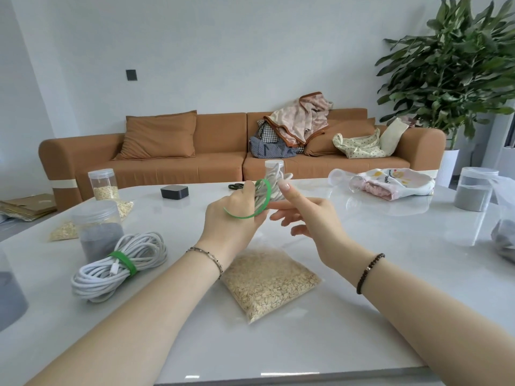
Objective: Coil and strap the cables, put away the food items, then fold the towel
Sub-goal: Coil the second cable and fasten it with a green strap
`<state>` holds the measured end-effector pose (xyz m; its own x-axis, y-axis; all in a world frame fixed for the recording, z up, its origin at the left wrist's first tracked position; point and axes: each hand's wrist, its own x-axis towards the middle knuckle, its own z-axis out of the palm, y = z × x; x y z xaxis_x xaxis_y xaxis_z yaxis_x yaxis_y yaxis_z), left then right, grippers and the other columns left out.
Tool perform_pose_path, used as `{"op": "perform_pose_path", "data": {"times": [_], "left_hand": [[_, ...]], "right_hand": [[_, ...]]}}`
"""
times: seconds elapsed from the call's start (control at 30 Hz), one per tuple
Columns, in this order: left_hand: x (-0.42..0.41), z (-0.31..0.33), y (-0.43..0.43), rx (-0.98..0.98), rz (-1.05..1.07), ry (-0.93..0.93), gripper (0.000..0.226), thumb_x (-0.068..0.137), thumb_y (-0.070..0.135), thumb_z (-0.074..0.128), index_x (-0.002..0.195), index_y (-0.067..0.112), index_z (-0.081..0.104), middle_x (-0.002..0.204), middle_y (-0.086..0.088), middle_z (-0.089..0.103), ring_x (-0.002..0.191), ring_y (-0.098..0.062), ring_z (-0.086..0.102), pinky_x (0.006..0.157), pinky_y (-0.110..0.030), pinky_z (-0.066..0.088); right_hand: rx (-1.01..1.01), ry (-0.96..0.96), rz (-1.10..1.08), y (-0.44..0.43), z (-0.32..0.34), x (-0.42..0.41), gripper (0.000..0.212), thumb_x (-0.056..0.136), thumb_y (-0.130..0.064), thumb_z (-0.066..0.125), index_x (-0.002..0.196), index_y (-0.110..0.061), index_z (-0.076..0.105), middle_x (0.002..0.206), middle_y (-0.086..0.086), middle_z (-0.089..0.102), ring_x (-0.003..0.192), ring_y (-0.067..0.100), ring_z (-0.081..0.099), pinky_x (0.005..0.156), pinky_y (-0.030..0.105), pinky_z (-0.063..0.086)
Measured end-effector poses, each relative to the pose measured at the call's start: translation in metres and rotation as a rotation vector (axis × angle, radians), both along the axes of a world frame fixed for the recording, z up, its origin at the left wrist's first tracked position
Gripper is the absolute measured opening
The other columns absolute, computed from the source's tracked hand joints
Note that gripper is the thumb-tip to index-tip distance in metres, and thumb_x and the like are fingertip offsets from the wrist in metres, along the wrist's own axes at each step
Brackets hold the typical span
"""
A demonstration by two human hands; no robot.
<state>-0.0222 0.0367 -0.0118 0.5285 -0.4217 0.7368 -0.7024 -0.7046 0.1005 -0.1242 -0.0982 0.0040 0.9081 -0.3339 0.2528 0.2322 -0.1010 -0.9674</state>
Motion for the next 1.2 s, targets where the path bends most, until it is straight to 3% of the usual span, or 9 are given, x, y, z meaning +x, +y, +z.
{"op": "perform_pose_path", "data": {"times": [0.17, 0.3, 0.47, 0.53, 0.63, 0.83, 0.97, 1.07, 1.2], "left_hand": [[0.003, 0.000, -0.002, 0.124, 0.107, -0.043, 0.034, 0.099, 0.043, 0.049, 0.118, 0.015, 0.044, 0.097, -0.002, 0.066, 0.085, -0.027, 0.068, 0.062, -0.032, 0.045], [0.005, -0.003, -0.003, 0.168, 0.166, -0.082, 0.033, 0.100, 0.041, 0.046, 0.118, 0.014, 0.044, 0.095, -0.003, 0.066, 0.085, -0.029, 0.068, 0.060, -0.030, 0.038], [0.004, -0.002, -0.002, 0.198, 0.179, -0.074, 0.029, 0.100, 0.041, 0.046, 0.111, 0.015, 0.042, 0.094, -0.003, 0.065, 0.084, -0.030, 0.069, 0.057, -0.031, 0.037], [0.001, 0.000, -0.001, 0.266, 0.225, -0.096, 0.024, 0.098, 0.032, 0.042, 0.113, 0.015, 0.039, 0.099, -0.001, 0.064, 0.092, -0.028, 0.070, 0.059, -0.030, 0.037], [-0.004, 0.006, 0.002, 0.285, 0.293, -0.098, 0.044, 0.091, 0.041, 0.021, 0.116, 0.010, 0.039, 0.090, 0.000, 0.061, 0.091, -0.026, 0.070, 0.058, -0.030, 0.038], [0.014, 0.008, 0.018, 0.102, 0.214, -0.058, 0.044, 0.100, 0.052, 0.048, 0.095, 0.014, 0.027, 0.060, 0.008, 0.034, 0.068, -0.031, 0.067, 0.043, -0.031, 0.023], [0.014, 0.011, 0.015, 0.023, 0.165, 0.055, 0.038, 0.102, 0.045, 0.048, 0.098, 0.013, 0.029, 0.073, 0.000, 0.048, 0.079, -0.039, 0.066, 0.054, -0.034, 0.035], [0.013, 0.006, 0.008, -0.019, 0.143, 0.246, 0.037, 0.101, 0.045, 0.048, 0.099, 0.011, 0.036, 0.082, -0.005, 0.053, 0.084, -0.041, 0.063, 0.060, -0.038, 0.041], [0.019, 0.002, 0.012, -0.145, -0.009, 0.567, 0.038, 0.099, 0.047, 0.051, 0.104, 0.010, 0.044, 0.091, -0.008, 0.060, 0.076, -0.025, 0.058, 0.058, -0.034, 0.041]], "right_hand": [[0.034, 0.049, 0.094, -0.003, -0.005, 0.004, 0.034, 0.084, -0.045, 0.074, 0.097, -0.014, 0.080, 0.085, -0.002, 0.074, 0.077, 0.013, 0.057, 0.072, 0.027, 0.046], [0.046, 0.025, 0.157, -0.003, -0.009, 0.007, 0.018, 0.079, -0.036, 0.079, 0.084, -0.019, 0.079, 0.087, -0.004, 0.072, 0.083, 0.013, 0.059, 0.081, 0.029, 0.043], [0.118, -0.077, 0.419, -0.004, -0.011, 0.008, 0.012, 0.094, -0.011, 0.062, 0.084, -0.013, 0.057, 0.106, 0.016, 0.069, 0.099, 0.024, 0.065, 0.092, 0.036, 0.047], [0.155, -0.090, 0.555, -0.003, -0.012, 0.007, 0.014, 0.098, -0.002, 0.052, 0.088, -0.011, 0.049, 0.090, 0.017, 0.068, 0.080, 0.028, 0.066, 0.091, 0.040, 0.050], [0.114, -0.027, 0.660, -0.002, -0.014, 0.006, 0.010, 0.099, -0.002, 0.050, 0.096, -0.011, 0.048, 0.068, 0.007, 0.054, 0.051, 0.018, 0.046, 0.081, 0.038, 0.045], [0.109, 0.002, 0.722, -0.009, -0.009, 0.004, 0.010, 0.098, -0.003, 0.051, 0.096, -0.013, 0.050, 0.067, 0.005, 0.051, 0.046, 0.013, 0.039, 0.078, 0.034, 0.042], [0.054, -0.004, 0.726, -0.019, -0.004, 0.007, 0.009, 0.095, -0.004, 0.055, 0.095, -0.013, 0.052, 0.066, 0.004, 0.055, 0.044, 0.012, 0.041, 0.074, 0.033, 0.040], [-0.036, 0.017, 0.654, -0.030, -0.005, 0.010, 0.010, 0.098, -0.004, 0.054, 0.094, -0.012, 0.053, 0.068, 0.008, 0.056, 0.049, 0.014, 0.045, 0.059, 0.026, 0.038], [-0.221, 0.042, 0.423, -0.033, -0.010, 0.013, 0.007, 0.101, -0.005, 0.053, 0.095, -0.006, 0.055, 0.069, 0.009, 0.061, 0.049, 0.014, 0.040, 0.050, 0.020, 0.034]]}}
